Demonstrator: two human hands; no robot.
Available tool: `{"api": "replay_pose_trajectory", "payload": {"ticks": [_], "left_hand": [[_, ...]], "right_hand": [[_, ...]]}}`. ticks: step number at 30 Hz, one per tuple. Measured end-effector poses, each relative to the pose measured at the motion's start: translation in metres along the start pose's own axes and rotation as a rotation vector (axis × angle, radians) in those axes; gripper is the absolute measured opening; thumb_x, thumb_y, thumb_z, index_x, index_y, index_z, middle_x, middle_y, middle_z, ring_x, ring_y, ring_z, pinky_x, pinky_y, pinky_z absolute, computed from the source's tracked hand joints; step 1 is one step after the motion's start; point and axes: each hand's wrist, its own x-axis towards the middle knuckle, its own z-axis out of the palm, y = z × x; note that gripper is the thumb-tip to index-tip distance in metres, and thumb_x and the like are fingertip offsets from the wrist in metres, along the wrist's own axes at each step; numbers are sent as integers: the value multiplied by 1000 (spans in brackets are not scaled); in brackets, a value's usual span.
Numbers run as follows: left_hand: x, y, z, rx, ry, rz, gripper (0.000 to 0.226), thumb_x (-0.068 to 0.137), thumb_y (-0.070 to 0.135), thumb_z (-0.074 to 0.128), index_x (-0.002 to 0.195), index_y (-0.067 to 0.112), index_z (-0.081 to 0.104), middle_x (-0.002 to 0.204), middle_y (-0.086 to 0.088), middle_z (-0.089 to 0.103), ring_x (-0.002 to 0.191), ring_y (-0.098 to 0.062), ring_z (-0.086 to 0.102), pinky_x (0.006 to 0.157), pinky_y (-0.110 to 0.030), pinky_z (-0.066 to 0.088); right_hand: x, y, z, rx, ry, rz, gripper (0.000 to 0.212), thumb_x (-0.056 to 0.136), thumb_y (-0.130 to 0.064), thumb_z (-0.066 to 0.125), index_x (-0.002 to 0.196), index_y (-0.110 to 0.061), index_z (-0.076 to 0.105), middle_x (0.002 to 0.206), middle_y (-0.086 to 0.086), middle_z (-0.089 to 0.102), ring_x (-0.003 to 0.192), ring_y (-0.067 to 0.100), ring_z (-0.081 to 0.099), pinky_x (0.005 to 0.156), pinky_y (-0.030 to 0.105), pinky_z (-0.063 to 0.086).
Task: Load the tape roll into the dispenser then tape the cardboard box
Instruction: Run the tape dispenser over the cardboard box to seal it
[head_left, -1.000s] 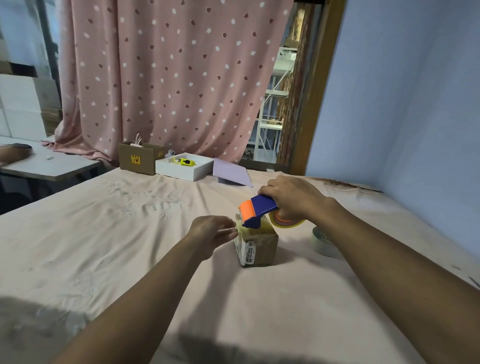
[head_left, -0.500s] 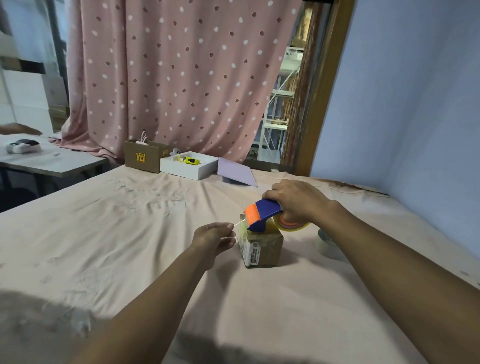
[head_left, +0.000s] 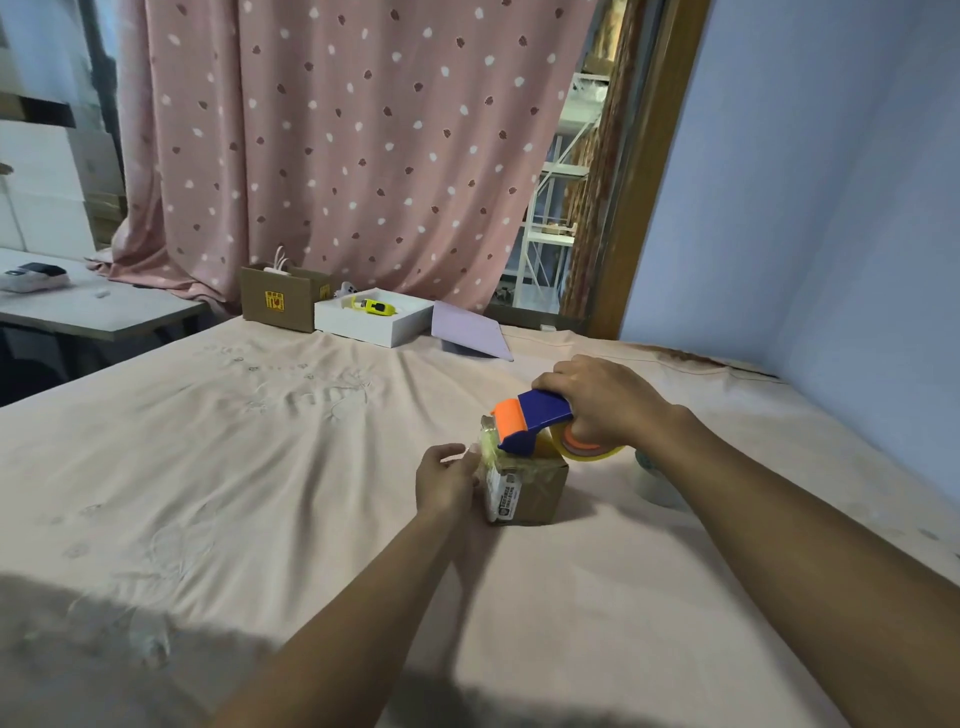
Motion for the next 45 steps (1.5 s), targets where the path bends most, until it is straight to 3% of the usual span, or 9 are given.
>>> {"api": "replay_pose_trajectory", "payload": {"ticks": [8,16,21,24,27,30,33,39,45], "left_hand": [[-22,-5,11,377,102,303,31,104,14,55,118,18,83,129,-3,69,119,-28,70,102,-40,58],[-17,0,-4,730,-328,311,66,80,13,36,138,31,61,136,-5,72,123,-30,70,107,-54,61],[-38,27,-5,774,-451,185,53,85,4,49,134,26,49,163,-5,34,143,-28,40,115,-38,43],[-33,31,0,647,-522,205,103,84,4,64,171,28,15,165,7,25,149,-23,37,108,-29,45],[-18,28,8,684,-586,293,138,81,1,86,173,22,-14,161,8,26,140,-18,44,94,-19,58],[-6,25,7,676,-575,299,154,69,16,99,173,28,-14,173,-1,31,153,-26,47,119,-40,51],[-1,24,6,700,-619,374,129,68,25,94,169,30,14,163,-3,43,148,-25,51,110,-20,52],[9,18,1,802,-612,467,132,84,36,92,175,26,-3,177,-2,18,162,-25,27,133,-43,35],[15,13,0,834,-599,509,112,88,27,91,172,24,17,171,-3,25,151,-20,39,117,-27,40]], "right_hand": [[0,0,1,5,18,-1,61,83,-29,69,140,-34,50,127,-4,64,115,21,52,84,36,50],[0,-4,2,8,14,27,63,83,-29,72,142,-33,50,130,-4,63,116,21,53,85,36,51],[-1,-5,0,1,2,52,62,83,-29,72,141,-33,50,129,-3,63,117,22,53,84,36,50],[-2,-4,0,14,-16,75,67,81,-31,75,143,-32,49,130,-2,63,118,22,53,84,35,50],[-4,-3,2,30,-15,93,68,81,-32,76,143,-32,49,130,-1,63,117,22,54,83,35,51],[-6,0,3,36,-18,111,69,81,-32,77,144,-31,49,131,0,63,118,23,54,81,35,49],[-9,5,6,50,-25,122,67,82,-32,75,143,-31,49,131,0,63,117,23,54,83,36,50],[-6,4,2,24,-49,87,69,82,-34,74,145,-33,47,131,-1,62,118,24,54,86,41,54],[-9,13,-4,-25,-73,38,68,85,-33,72,147,-33,43,129,1,62,115,24,55,80,36,50]]}}
